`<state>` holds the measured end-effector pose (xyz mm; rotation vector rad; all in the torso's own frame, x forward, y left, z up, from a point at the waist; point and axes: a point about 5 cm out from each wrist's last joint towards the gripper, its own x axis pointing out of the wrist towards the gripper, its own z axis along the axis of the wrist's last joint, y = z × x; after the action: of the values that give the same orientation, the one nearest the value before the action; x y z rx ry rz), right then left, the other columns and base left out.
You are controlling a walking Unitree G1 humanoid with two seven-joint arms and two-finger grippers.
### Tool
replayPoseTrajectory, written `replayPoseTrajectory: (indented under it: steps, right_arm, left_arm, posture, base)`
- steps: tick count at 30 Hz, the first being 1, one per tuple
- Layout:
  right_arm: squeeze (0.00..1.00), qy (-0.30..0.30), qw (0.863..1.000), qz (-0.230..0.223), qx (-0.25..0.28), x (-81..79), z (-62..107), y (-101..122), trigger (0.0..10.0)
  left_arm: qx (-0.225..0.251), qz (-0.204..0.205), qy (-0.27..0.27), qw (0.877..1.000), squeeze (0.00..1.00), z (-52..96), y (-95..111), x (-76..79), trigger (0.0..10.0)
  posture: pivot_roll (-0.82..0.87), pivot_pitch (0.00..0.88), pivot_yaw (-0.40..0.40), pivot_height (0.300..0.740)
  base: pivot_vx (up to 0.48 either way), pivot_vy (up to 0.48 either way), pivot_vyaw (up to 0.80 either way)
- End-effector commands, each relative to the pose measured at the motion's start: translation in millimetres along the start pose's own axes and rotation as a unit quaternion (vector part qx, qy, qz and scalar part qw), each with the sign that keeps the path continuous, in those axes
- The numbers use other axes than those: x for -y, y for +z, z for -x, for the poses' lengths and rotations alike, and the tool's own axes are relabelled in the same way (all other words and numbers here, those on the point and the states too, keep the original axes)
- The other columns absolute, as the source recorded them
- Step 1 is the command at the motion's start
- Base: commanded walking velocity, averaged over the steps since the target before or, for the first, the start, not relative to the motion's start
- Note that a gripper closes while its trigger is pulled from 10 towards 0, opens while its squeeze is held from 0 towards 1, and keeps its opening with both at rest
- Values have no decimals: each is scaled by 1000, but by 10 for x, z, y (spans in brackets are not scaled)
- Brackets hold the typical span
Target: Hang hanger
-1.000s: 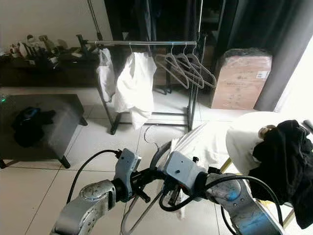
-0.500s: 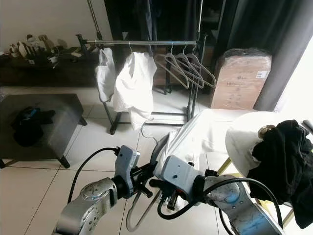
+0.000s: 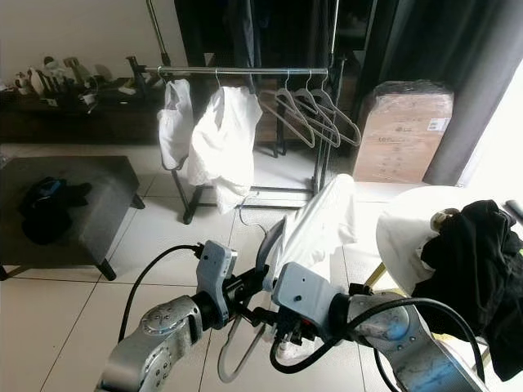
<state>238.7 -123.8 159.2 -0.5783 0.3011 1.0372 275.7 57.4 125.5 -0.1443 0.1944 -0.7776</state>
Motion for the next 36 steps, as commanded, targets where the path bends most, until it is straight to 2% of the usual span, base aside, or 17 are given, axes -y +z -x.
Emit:
replayPoseTrajectory:
  steps: [1,12,15,18,20,22,23,25,26,27,30,31,32,33,36]
  right_arm:
    - [1000,13,1000,8,10,-40,-29,42,10000]
    - [1000,-18,1000,-8,0,18,-96,-27,10000]
    - [1000,-93,994,-33,-48,166,-187,-175,10000]
    - [1000,-126,989,-46,-65,229,-213,-217,10000]
    - [1000,-153,982,-91,-61,272,-231,-226,10000]
    - [1000,-144,984,-103,-34,257,-241,-184,10000]
    - [1000,-116,988,-100,-9,204,-230,-133,10000]
    - [1000,-91,992,-90,4,153,-221,-103,10000]
    - [694,-78,994,-82,0,123,-207,-112,10000]
    - [0,-62,997,-50,-23,88,-156,-175,10000]
    - [0,-104,992,-26,-69,206,-68,-331,10000]
    - [0,-138,987,-29,-83,303,-28,-388,10000]
    - [0,-181,979,-35,-87,441,37,-416,10000]
    - [0,-202,975,-37,-86,511,75,-424,10000]
    - [0,-241,967,-28,-70,653,157,-377,10000]
  left_arm:
    - [39,-25,33,998,0,8,184,-99,10000]
    - [47,-32,57,997,0,6,192,-151,10000]
    - [58,-41,99,993,0,11,216,-231,10000]
    - [70,-36,120,990,0,13,247,-259,10000]
    - [76,-41,131,988,0,17,264,-268,10000]
    - [85,-36,137,986,0,16,277,-277,10000]
    - [86,-36,139,986,0,14,281,-281,10000]
    - [87,-38,139,986,0,9,281,-283,10000]
    - [87,-38,139,986,0,9,279,-284,10000]
    - [82,-47,127,987,0,14,273,-284,10000]
    - [69,-57,114,990,0,53,253,-321,10000]
    - [58,-61,104,991,0,73,232,-337,10000]
    - [36,-74,77,994,0,113,183,-343,10000]
    - [24,-82,63,994,0,138,153,-347,10000]
    - [-2,-95,40,995,0,213,84,-383,10000]
  posture:
    - [-89,94,-3,740]
    - [-85,94,-4,740]
    - [-83,95,-4,740]
    - [-82,96,-5,740]
    - [-79,95,-4,740]
    - [-80,95,-4,740]
    - [-80,93,-3,740]
    - [-81,93,-3,740]
    - [-83,91,-3,740]
    - [-85,88,-3,740]
    - [-87,86,-2,740]
    - [-87,81,0,740]
    - [-88,80,1,740]
    - [-90,78,3,740]
    - [-93,75,2,740]
  base:
    - [0,0,0]
    - [0,0,0]
    - [0,0,0]
    - [0,0,0]
    - [0,0,0]
    - [0,0,0]
    - [0,0,0]
    - [0,0,0]
    - [0,0,0]
    - [0,0,0]
    - [0,0,0]
    - [0,0,0]
    - [0,0,0]
    - [0,0,0]
    - [0,0,0]
